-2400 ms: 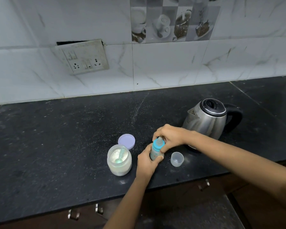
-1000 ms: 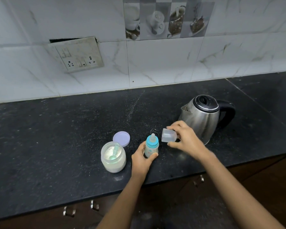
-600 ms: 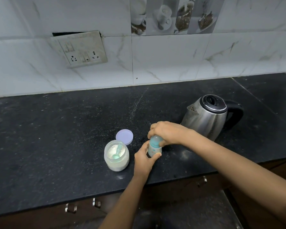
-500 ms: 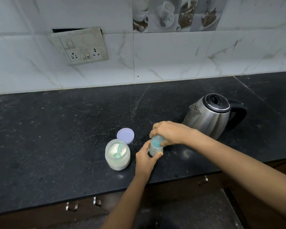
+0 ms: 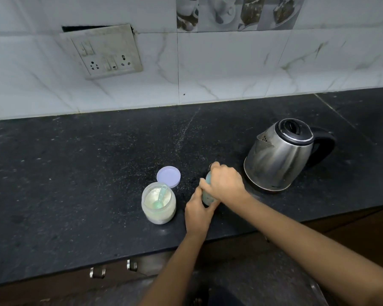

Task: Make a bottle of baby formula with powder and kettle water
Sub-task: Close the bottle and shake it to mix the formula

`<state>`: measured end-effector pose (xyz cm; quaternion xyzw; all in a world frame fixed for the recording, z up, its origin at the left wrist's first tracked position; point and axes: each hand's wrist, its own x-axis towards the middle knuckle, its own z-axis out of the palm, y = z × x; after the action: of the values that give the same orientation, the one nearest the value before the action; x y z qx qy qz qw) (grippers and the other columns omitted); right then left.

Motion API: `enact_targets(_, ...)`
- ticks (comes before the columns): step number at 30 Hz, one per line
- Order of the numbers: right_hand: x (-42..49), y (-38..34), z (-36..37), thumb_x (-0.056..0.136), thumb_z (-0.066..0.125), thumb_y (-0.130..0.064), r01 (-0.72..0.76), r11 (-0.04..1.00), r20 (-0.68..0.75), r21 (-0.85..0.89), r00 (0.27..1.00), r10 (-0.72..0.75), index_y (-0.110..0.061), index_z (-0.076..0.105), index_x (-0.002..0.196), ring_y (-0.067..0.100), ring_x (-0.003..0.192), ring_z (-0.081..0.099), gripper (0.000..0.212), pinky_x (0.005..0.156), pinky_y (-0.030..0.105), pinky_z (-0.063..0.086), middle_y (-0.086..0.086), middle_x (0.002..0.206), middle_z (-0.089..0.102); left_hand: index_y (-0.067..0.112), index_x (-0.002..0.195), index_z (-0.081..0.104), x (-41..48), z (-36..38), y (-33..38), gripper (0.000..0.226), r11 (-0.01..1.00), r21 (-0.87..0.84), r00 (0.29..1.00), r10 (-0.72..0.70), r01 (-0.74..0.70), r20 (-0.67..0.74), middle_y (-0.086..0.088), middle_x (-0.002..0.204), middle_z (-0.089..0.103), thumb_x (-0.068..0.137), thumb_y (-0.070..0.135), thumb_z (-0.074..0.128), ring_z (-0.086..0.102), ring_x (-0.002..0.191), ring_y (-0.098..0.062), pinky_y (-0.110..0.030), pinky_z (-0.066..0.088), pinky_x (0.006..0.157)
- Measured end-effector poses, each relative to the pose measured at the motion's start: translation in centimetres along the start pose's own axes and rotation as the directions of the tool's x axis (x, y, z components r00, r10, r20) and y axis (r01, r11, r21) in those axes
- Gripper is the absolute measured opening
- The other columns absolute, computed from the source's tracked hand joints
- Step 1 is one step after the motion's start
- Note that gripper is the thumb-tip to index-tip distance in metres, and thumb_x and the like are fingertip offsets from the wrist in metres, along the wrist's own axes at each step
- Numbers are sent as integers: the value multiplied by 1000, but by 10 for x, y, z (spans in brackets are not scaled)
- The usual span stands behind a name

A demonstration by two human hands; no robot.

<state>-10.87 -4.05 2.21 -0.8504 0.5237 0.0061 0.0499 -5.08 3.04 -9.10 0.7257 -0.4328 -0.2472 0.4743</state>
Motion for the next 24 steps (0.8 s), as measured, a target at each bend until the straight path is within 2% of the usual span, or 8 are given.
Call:
enact_targets(4, -4, -5, 6, 90, 51, -49, -77, 996, -78, 46, 994, 81, -9, 47, 109, 30, 93, 64, 44, 63, 33, 39, 10, 101, 66, 17, 128, 53, 0, -2, 2, 59, 1000, 4, 1000, -7, 7, 27, -1, 108, 66, 75, 33, 75, 62, 97, -16, -35, 50, 81)
enact_targets(8, -7, 3, 0, 78, 66, -47, -77, 963, 71, 259, 996, 60, -15, 35, 115, 33, 93, 58, 58, 65, 34, 39, 11, 102, 57, 20, 123, 54, -1, -7, 5, 51, 1000, 1, 997, 6, -6, 79, 5, 109, 64, 79, 36, 73, 60, 101, -10, -30, 49, 85)
enact_targets(11, -9, 19, 4, 70, 71, -44, -66, 882, 125, 466, 992, 8, -19, 38, 111, 28, 94, 56, 59, 70, 37, 45, 6, 102, 54, 24, 136, 45, -4, -15, -2, 58, 994, 71, 991, 70, -78, 115, 7, 131, 56, 84, 36, 68, 50, 120, -6, -27, 40, 102)
enact_targets(13, -12, 34, 17, 61, 73, -51, -62, 827, 103, 559, 995, 4, -23, 44, 109, 23, 95, 56, 63, 79, 40, 49, 3, 104, 56, 17, 143, 39, -10, -22, -9, 59, 984, 151, 993, 81, -93, 86, 1, 145, 45, 91, 36, 60, 39, 133, -12, -27, 29, 111)
enact_targets(17, -23, 50, 53, 64, 81, -37, 38, 721, -5, 692, 999, -47, -27, 51, 122, 16, 101, 49, 66, 88, 30, 43, -3, 106, 47, 12, 144, 37, -19, -31, -17, 49, 966, 253, 998, 54, -60, 32, -4, 148, 41, 98, 26, 48, 33, 139, -16, -27, 23, 113)
enact_targets(20, -24, 50, 62, 71, 80, -24, 149, 620, -127, 770, 989, -79, -21, 54, 120, 10, 102, 52, 55, 88, 24, 42, -5, 109, 56, 9, 144, 35, -16, -28, -20, 47, 945, 317, 996, 76, -86, 44, -6, 149, 39, 99, 22, 44, 29, 141, -17, -25, 18, 114)
enact_targets(22, -20, 51, 61, 74, 78, -20, 142, 551, -99, 822, 989, -107, -20, 54, 118, 6, 102, 55, 51, 86, 18, 43, -7, 110, 61, 9, 146, 32, -13, -25, -21, 48, 938, 340, 997, 61, -72, 43, -6, 152, 35, 100, 22, 41, 23, 143, -16, -24, 14, 115)
enact_targets(24, -15, 55, 60, 72, 79, -20, 120, 481, -68, 869, 990, -123, -21, 54, 114, 9, 102, 59, 50, 88, 21, 47, -8, 108, 62, 8, 147, 28, -12, -23, -21, 49, 917, 390, 996, 73, -88, 53, -7, 153, 31, 101, 22, 38, 19, 145, -17, -23, 9, 115)
